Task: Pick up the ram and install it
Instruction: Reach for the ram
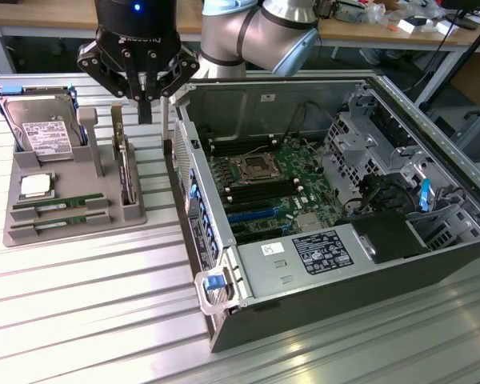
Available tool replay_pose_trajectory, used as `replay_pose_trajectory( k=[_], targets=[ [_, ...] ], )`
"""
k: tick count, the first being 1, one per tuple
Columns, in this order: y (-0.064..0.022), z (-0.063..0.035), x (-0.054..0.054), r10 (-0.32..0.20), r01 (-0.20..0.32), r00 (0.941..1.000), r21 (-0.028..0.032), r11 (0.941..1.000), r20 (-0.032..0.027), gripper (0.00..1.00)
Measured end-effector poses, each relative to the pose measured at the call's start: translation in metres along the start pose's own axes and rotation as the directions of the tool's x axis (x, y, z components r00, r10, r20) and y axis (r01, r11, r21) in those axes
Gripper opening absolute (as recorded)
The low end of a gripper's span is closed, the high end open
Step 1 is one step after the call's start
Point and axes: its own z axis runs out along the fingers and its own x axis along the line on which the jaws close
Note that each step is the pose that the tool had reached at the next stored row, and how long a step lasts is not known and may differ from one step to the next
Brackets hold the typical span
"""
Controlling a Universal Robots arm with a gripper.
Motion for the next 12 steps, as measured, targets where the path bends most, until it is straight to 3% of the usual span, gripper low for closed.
replay_pose_trajectory(
  k=[12],
  targets=[
    [-0.0019,-0.0004,0.025,0.000,0.000,1.0000,0.0001,1.0000,-0.0001,0.11]
  ],
)
